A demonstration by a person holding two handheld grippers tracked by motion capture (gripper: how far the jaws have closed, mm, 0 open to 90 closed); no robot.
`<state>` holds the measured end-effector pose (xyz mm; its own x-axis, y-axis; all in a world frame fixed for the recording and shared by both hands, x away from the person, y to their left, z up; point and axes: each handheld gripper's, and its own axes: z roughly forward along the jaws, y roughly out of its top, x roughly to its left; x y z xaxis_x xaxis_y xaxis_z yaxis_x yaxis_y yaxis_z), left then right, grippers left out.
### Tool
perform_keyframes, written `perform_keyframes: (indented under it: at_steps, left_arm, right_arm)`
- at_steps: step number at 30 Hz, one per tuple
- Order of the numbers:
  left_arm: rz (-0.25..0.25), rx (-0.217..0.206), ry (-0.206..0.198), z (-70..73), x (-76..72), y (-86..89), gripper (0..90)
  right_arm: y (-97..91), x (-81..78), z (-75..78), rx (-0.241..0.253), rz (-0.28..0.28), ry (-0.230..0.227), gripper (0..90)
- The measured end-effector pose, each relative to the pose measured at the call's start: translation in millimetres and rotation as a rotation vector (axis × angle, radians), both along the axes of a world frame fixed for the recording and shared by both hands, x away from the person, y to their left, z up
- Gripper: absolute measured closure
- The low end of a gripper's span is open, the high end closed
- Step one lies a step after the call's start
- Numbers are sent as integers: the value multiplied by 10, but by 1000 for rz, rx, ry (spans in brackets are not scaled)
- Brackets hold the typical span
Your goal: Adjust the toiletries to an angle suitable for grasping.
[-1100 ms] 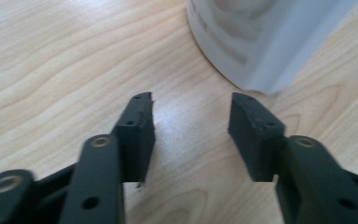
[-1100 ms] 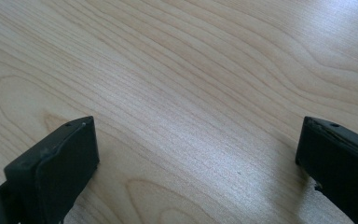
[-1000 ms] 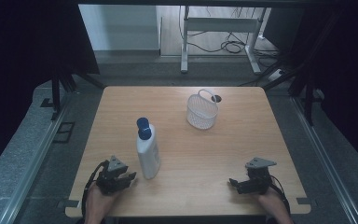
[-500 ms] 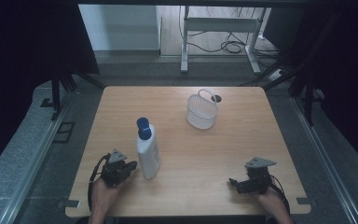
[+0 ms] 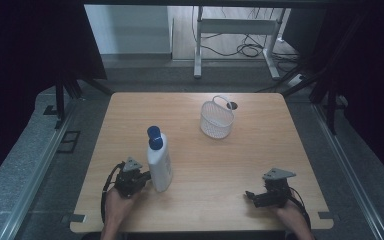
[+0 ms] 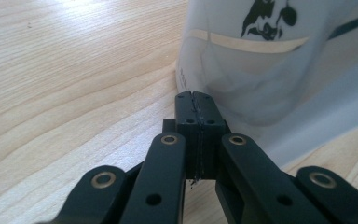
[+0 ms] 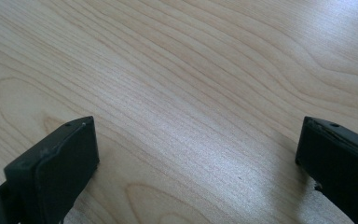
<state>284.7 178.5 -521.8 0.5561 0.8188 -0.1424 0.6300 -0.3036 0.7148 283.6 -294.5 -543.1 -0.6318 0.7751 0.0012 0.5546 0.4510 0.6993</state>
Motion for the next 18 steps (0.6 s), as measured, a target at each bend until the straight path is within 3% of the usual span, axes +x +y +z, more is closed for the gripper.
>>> perform_keyframes:
  at_steps: [18]
  left_arm:
    - [-72,20,-18,-31,34,-382,891]
  right_arm:
    - [1,2,0,0,1,0,0]
